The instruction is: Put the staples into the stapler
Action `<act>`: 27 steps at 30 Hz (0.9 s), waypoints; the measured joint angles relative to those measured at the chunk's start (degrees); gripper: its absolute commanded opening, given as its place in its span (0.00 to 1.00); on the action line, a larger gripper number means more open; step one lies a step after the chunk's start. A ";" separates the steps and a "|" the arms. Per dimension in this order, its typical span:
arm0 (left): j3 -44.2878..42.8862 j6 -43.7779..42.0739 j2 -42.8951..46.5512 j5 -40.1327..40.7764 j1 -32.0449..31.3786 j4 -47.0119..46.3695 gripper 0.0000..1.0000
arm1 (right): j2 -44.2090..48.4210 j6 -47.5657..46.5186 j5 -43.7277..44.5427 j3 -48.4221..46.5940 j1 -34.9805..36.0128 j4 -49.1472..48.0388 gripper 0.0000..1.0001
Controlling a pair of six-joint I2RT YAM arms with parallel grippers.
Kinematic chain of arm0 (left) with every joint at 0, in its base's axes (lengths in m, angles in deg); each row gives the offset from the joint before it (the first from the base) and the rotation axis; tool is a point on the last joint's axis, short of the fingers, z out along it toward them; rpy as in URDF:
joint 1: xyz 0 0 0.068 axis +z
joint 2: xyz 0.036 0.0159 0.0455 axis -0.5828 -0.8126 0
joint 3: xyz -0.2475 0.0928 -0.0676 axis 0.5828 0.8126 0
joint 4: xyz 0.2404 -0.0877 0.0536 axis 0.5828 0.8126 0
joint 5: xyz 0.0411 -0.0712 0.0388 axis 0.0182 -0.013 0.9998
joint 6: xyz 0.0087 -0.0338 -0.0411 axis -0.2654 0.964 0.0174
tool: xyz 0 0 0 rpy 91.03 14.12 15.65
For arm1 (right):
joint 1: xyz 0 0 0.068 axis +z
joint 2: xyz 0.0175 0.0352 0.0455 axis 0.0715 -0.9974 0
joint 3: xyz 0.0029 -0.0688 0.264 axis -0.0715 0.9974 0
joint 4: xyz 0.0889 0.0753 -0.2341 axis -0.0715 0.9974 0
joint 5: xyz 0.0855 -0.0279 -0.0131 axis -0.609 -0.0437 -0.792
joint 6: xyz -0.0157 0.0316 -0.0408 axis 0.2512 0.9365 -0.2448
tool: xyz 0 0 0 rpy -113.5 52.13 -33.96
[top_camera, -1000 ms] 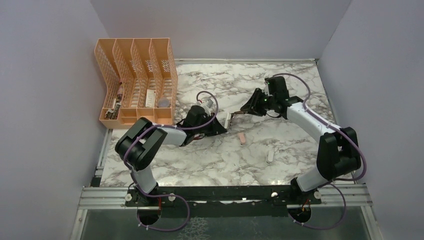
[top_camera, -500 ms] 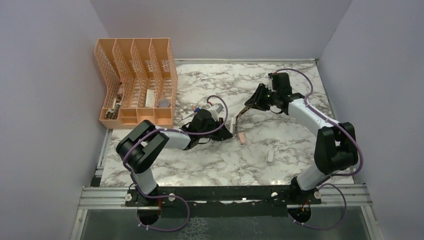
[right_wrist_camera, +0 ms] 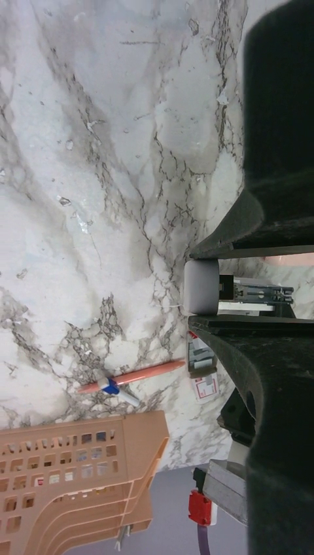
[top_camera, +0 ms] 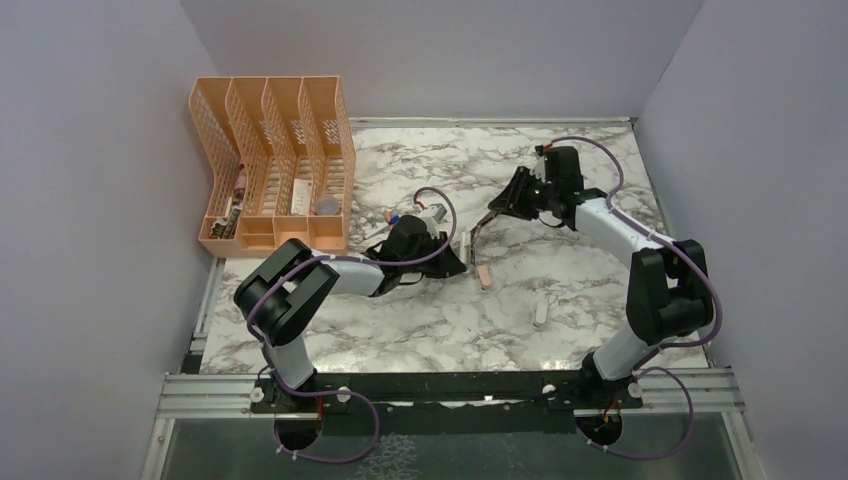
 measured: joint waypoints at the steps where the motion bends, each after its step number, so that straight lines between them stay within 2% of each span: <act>1: -0.63 0.39 -0.22 0.07 0.00 0.37 0.20 | 0.00 -0.02 0.63 -0.35 0.00 0.22 0.23; 5: -3.69 1.75 -2.47 0.20 0.02 0.31 0.27 | -0.04 -0.87 4.55 -3.41 0.04 2.82 0.22; 14: -9.88 3.32 -8.28 0.48 0.20 -0.42 0.27 | -2.91 -3.58 16.41 -12.02 4.04 9.99 0.21; 19: -9.99 3.41 -8.72 1.51 1.57 0.24 0.32 | -6.56 -4.48 22.47 -17.33 7.37 15.19 0.21; 27: -10.01 3.39 -8.50 2.58 4.28 0.92 0.32 | -9.38 -6.01 28.02 -23.34 10.19 22.32 0.22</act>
